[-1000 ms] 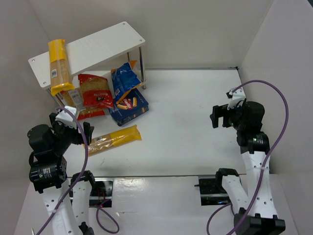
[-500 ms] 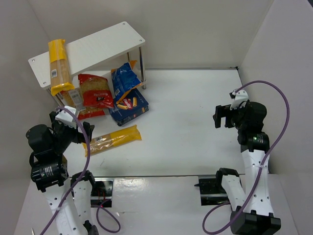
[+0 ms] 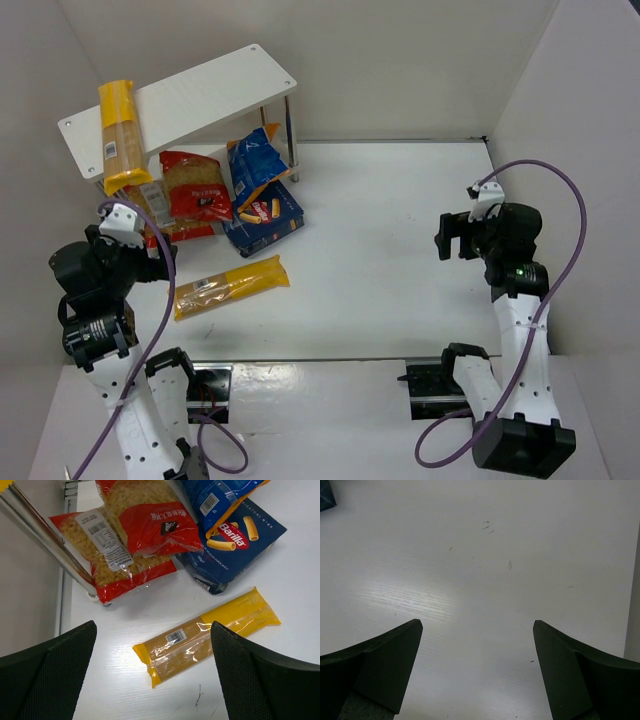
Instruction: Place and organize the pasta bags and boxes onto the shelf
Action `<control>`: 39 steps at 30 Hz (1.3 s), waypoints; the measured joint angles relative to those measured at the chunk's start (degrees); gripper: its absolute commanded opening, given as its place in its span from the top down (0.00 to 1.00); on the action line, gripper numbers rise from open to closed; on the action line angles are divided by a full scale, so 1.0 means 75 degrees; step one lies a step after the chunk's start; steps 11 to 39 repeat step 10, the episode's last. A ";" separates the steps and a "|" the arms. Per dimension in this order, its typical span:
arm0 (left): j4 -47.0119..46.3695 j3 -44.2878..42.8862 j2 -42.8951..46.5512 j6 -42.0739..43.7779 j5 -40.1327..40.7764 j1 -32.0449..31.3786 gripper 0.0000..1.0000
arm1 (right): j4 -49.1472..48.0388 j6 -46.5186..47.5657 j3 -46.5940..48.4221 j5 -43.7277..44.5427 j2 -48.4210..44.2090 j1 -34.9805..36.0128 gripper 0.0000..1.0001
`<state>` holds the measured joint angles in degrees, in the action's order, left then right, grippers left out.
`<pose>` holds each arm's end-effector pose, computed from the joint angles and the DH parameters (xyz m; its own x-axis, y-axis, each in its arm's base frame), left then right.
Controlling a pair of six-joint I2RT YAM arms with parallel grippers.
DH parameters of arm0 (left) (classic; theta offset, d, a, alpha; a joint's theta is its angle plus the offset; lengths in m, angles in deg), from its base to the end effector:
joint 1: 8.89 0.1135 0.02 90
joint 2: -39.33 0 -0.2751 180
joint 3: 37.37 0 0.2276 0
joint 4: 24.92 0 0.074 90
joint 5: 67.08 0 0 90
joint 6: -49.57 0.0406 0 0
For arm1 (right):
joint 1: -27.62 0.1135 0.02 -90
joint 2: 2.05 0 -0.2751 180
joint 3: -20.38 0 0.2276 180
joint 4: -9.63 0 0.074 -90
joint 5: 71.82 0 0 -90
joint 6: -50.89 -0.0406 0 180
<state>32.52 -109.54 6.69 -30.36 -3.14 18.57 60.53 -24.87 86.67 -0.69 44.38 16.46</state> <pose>0.0695 0.0160 0.3728 -0.2762 0.0335 -0.9605 0.0051 0.9994 0.0334 0.1407 -0.0144 0.3322 -0.4685 -0.1448 -0.8715 -0.2104 0.9764 -0.0491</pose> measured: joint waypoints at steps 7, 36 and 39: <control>-0.0035 0.0000 -0.0038 -0.0006 0.0125 0.0015 0.00 | 0.0003 0.0058 0.0000 -0.0058 0.0070 0.0000 0.00; -0.0035 0.0000 -0.0038 -0.0006 0.0143 0.0015 0.00 | 0.0003 0.0085 0.0000 -0.0061 0.0070 0.0000 0.00; -0.0035 0.0000 -0.0038 -0.0006 0.0143 0.0015 0.00 | 0.0003 0.0085 0.0000 -0.0061 0.0070 0.0000 0.00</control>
